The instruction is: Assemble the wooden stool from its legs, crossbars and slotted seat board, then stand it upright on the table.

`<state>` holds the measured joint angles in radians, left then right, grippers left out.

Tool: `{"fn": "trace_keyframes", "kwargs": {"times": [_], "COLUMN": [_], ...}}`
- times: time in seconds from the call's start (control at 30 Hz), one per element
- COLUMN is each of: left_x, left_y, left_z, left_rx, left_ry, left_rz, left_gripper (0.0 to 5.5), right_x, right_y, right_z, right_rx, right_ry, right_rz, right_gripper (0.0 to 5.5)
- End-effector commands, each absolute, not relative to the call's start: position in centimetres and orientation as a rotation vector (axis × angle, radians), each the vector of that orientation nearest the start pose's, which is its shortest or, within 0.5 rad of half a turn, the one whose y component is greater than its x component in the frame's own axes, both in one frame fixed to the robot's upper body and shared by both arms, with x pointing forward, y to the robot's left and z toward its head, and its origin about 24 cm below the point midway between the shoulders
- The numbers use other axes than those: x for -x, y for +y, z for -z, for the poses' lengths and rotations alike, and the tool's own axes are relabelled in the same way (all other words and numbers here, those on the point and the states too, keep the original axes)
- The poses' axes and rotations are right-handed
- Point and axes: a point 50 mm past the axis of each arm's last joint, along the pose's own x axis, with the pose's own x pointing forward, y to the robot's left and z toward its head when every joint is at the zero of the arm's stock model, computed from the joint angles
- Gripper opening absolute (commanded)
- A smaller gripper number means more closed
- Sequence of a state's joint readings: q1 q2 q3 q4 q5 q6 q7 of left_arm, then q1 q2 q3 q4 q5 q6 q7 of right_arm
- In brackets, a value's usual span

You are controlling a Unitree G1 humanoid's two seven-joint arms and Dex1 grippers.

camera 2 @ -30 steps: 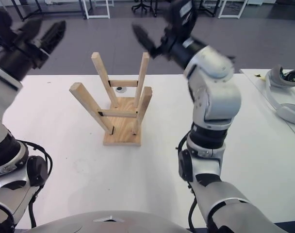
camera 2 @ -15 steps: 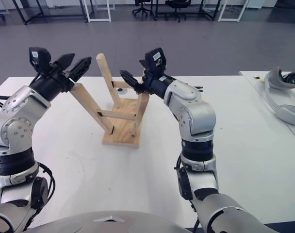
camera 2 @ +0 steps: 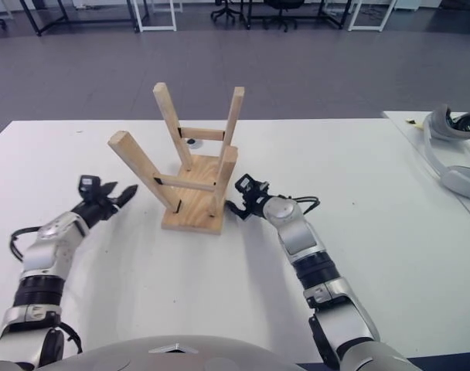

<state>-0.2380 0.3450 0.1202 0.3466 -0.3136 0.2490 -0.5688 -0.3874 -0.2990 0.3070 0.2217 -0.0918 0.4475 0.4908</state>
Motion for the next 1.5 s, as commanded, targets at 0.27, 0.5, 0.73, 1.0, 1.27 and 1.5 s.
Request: {"fn": "trace_keyframes", "kwargs": {"times": [0.27,0.5,0.73,1.0,1.27,1.5], "left_x": [-29.4,-26.7,-26.1,-23.1,-16.4,-18.5], "left_y": [19.6,18.5,24.6,28.1,26.1,21.5], "left_z": [0.2,-0.4,-1.4,-4.9,-6.4,-5.2], "left_rx": [-0.053,-0.049,-0.178,-0.193,-0.402,-0.308], "left_ry": [0.485,0.43,0.4,0.271,0.598,0.533], "left_rz": [0.597,0.851,0.73,0.578,0.796,0.837], "left_gripper": [3.69,3.69,3.69,3.69,3.69,3.69], "right_x": [-29.5,-26.1,-25.8,-29.2,-34.2,-33.8], "right_y": [-8.5,-7.2,-13.5,-20.7,-15.9,-14.9], "right_z": [-4.5,-7.2,-7.9,-7.7,-1.7,-1.5], "right_rx": [0.629,0.479,0.463,0.499,0.57,0.476], "right_ry": [0.348,0.23,0.407,0.475,0.418,0.369], "right_rz": [-0.966,-1.385,-1.424,-1.077,-0.693,-0.9], "right_gripper": [4.32,4.32,4.32,4.32,4.32,4.32]}}
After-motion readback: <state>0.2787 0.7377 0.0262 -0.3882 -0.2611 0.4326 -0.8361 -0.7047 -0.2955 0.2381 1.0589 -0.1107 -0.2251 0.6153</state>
